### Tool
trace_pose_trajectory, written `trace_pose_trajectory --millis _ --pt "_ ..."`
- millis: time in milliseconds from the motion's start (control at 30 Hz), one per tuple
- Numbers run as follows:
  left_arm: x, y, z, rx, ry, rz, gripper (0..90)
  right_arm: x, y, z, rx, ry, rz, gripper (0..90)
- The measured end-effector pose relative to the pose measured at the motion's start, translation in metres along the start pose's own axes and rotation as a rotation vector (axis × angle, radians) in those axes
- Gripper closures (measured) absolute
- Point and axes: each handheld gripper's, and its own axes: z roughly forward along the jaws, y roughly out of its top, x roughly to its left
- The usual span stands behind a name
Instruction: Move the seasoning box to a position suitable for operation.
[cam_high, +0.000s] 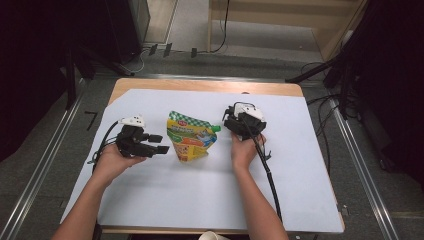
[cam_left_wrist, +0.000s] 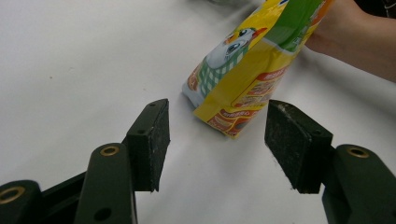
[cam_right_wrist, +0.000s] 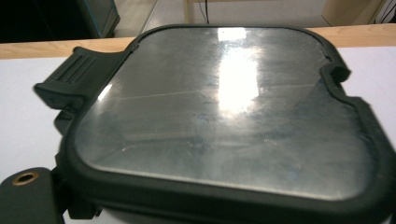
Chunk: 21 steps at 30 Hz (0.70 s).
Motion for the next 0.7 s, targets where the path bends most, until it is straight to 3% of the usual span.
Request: trace_pose_trajectory --millis 700 --pt "0.0 0.0 0.0 0.005 0.003 -0.002 41.2 -0.011 0.003 -0.003 -0.001 0.046 -0.068 14.9"
